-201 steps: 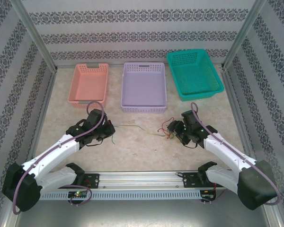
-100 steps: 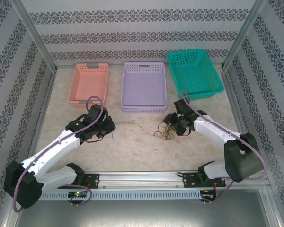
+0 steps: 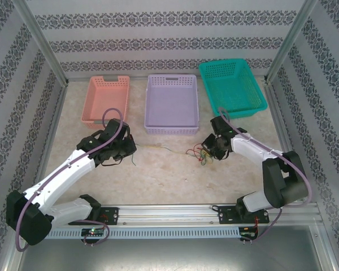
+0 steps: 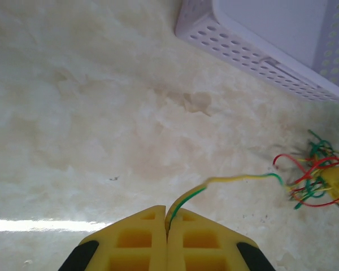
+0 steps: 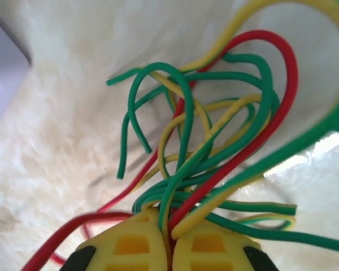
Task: Untangle the cables
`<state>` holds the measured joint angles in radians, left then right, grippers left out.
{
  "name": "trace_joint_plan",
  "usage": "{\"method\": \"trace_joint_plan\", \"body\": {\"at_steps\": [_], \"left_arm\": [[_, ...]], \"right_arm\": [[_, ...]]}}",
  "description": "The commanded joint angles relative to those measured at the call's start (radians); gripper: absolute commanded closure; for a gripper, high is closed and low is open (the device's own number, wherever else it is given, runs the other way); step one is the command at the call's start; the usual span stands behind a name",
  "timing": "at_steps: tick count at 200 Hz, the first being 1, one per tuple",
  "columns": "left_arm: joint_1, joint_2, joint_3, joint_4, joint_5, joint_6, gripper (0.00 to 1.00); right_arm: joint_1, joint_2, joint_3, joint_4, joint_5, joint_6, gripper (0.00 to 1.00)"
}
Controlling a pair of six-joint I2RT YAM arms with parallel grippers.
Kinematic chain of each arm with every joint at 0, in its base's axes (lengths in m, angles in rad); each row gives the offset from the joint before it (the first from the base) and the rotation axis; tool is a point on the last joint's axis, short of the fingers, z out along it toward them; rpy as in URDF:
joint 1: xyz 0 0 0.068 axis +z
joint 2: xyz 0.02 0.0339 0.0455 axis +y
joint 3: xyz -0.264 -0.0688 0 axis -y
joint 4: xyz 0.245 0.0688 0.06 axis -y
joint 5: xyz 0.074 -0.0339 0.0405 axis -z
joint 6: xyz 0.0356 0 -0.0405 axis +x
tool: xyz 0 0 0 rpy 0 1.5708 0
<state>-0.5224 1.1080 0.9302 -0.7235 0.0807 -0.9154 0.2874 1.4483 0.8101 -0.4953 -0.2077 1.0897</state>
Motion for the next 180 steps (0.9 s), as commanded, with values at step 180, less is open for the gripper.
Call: {"method": "trace_joint_plan", "body": {"at_steps": [180], "left_arm": [[0.174, 0.302, 0.099, -0.202, -0.056, 0.22, 1.0]], "right_arm": [[-0.124, -0.009, 0.024, -0.012, -0.079, -0.143, 1.0]]}}
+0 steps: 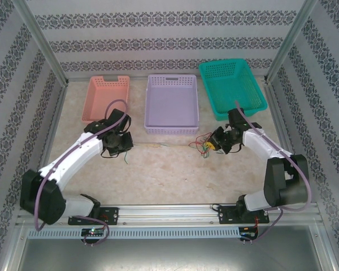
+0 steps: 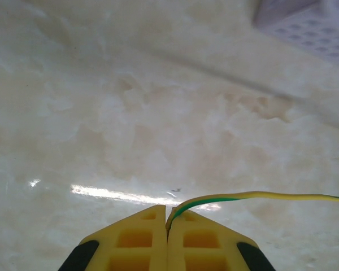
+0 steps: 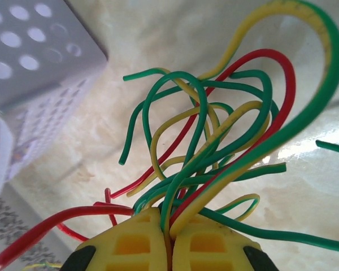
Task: Untangle the cables
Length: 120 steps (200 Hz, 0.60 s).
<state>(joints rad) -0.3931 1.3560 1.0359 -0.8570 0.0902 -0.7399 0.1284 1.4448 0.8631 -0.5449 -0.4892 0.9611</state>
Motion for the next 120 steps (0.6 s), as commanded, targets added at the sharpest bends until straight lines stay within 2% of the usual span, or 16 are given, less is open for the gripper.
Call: {"method": "trace_joint_plan", "body": {"at_steps": [1, 20, 49, 64, 94, 120], "left_arm": [[0.045, 0.055, -0.005, -0.068, -0.063, 0.045, 0.99], [0.045, 0.071, -0.001, -0.048, -0.014, 0.054, 0.72], [0.04, 0.035, 0.015, -0.035, 0.051, 0.062, 0.47], [0.033, 0.012, 0.043, -0.046, 0.081, 0.057, 0.43], [-0.026, -0.016, 0.159, -0.06, 0.145, 0.014, 0.42], [-0.126, 0.009, 0.215, 0.038, 0.3, -0.181, 0.38]], "right_arm": [[0.037, -0.006, -0.031, 0.039, 0.203, -0.012, 1.0], [0.076, -0.033, -0.046, 0.072, 0.226, 0.021, 1.0], [0.097, -0.081, -0.087, 0.142, 0.23, 0.089, 1.0], [0.103, -0.104, -0.106, 0.181, 0.224, 0.114, 1.0], [0.124, -0.13, -0.097, 0.175, 0.217, 0.106, 1.0], [0.143, -0.167, -0.103, 0.164, 0.207, 0.129, 1.0]]}}
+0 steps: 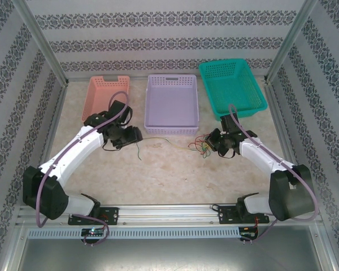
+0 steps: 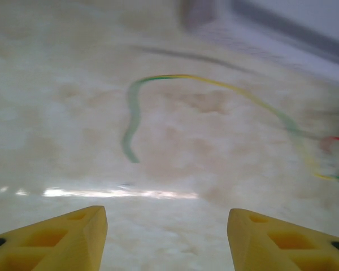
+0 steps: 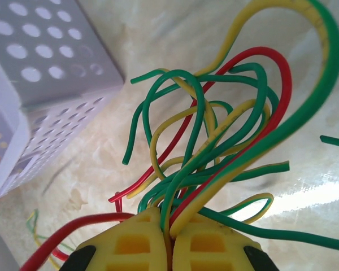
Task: Untangle the cables
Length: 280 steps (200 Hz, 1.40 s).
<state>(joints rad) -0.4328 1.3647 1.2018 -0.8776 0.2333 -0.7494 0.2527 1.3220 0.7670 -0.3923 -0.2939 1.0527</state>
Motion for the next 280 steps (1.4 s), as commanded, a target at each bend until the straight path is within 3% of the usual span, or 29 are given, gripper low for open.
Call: {"method": "trace_joint_plan", "body": {"at_steps": [1, 22, 48, 91, 108, 120, 127, 142, 174, 205, 227, 254, 280], "left_arm": [[-0.092, 0.002, 0.049, 0.065, 0.161, -0.181, 0.38], [-0.184, 0.084, 0.056, 0.163, 0.259, -0.365, 0.37], [-0.222, 0.195, 0.039, 0.253, 0.36, -0.55, 0.36], [-0.233, 0.292, -0.017, 0.543, 0.316, -0.752, 0.3], [-0.239, 0.345, 0.016, 0.545, 0.282, -0.746, 0.32], [-0.243, 0.367, 0.008, 0.583, 0.264, -0.751, 0.43], [-0.244, 0.38, -0.001, 0.601, 0.259, -0.752, 0.54], [-0.241, 0.395, -0.022, 0.613, 0.252, -0.748, 1.0], [-0.208, 0.295, -0.092, 0.511, 0.142, -0.666, 1.0], [-0.122, 0.204, -0.146, 0.412, 0.112, -0.557, 1.0], [-0.072, 0.171, -0.165, 0.381, 0.112, -0.506, 1.0], [-0.053, 0.165, -0.151, 0.331, 0.107, -0.457, 1.0], [-0.055, 0.193, -0.187, 0.43, 0.208, -0.472, 1.0]], "right_arm": [[0.019, -0.046, -0.007, 0.011, 0.011, 0.04, 1.0], [0.035, -0.072, -0.018, 0.036, -0.005, 0.102, 1.0], [0.051, -0.076, -0.017, 0.07, -0.031, 0.17, 1.0], [0.096, -0.069, -0.003, 0.063, -0.067, 0.196, 1.0], [0.113, -0.089, -0.023, 0.074, -0.074, 0.224, 1.0], [0.12, -0.102, -0.036, 0.082, -0.077, 0.241, 1.0], [0.12, -0.108, -0.041, 0.081, -0.079, 0.244, 1.0], [0.112, -0.118, -0.043, 0.068, -0.083, 0.233, 1.0], [-0.011, -0.142, -0.079, 0.011, -0.121, 0.142, 1.0], [-0.157, -0.105, -0.086, -0.068, -0.184, -0.06, 0.98], [-0.17, -0.055, -0.046, -0.138, -0.182, -0.16, 0.99], [-0.172, -0.056, -0.047, -0.124, -0.171, -0.159, 0.96], [-0.131, -0.051, -0.045, -0.074, -0.173, -0.152, 1.0]]}}
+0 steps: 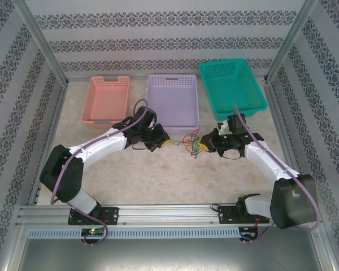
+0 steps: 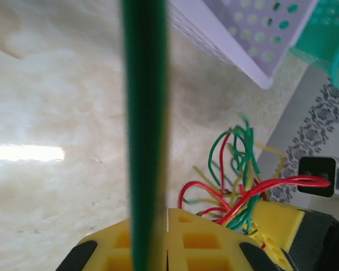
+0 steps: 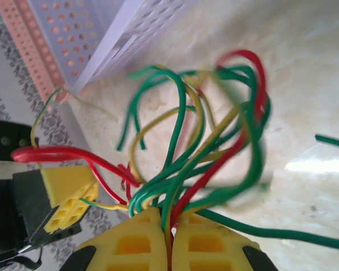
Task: Untangle the cables
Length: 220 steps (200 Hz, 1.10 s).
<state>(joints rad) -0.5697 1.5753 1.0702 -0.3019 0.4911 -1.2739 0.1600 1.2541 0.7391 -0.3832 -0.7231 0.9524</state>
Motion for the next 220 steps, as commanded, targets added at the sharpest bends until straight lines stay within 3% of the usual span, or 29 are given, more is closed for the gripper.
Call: {"method": "trace_joint_plan", "body": {"at_steps": [1, 8, 19, 25, 65, 114, 139, 167, 201, 220], "left_arm": [[0.08, -0.015, -0.056, -0.141, -0.044, 0.052, 1.0], [0.077, -0.001, -0.053, -0.121, -0.008, 0.053, 1.0], [0.07, 0.007, -0.032, -0.126, 0.018, 0.066, 0.76], [0.064, 0.003, -0.013, -0.15, 0.012, 0.079, 0.68], [0.034, -0.042, 0.149, -0.359, -0.083, 0.203, 0.46], [-0.002, 0.012, 0.2, -0.371, -0.082, 0.226, 0.53], [-0.066, 0.045, 0.162, -0.309, -0.031, 0.134, 0.41], [-0.117, 0.08, 0.069, -0.171, 0.047, -0.081, 0.26], [-0.158, 0.164, -0.033, 0.045, 0.061, -0.266, 0.24], [-0.152, 0.23, -0.002, 0.082, 0.001, -0.246, 0.24]], "right_arm": [[-0.035, 0.018, -0.014, -0.083, 0.259, -0.053, 1.0], [-0.006, 0.028, -0.001, -0.082, 0.269, -0.065, 1.0], [0.041, 0.053, 0.026, -0.094, 0.293, -0.079, 1.0], [0.064, 0.068, 0.041, -0.105, 0.31, -0.086, 1.0], [0.144, 0.097, 0.084, -0.125, 0.396, -0.086, 1.0], [0.155, 0.082, 0.101, -0.138, 0.417, -0.082, 1.0], [0.123, 0.056, 0.09, -0.116, 0.359, -0.029, 1.0], [0.099, 0.053, 0.094, -0.106, 0.299, 0.064, 1.0], [0.099, 0.057, 0.086, -0.099, 0.239, 0.133, 1.0], [0.107, 0.044, 0.066, -0.093, 0.219, 0.153, 1.0]]}}
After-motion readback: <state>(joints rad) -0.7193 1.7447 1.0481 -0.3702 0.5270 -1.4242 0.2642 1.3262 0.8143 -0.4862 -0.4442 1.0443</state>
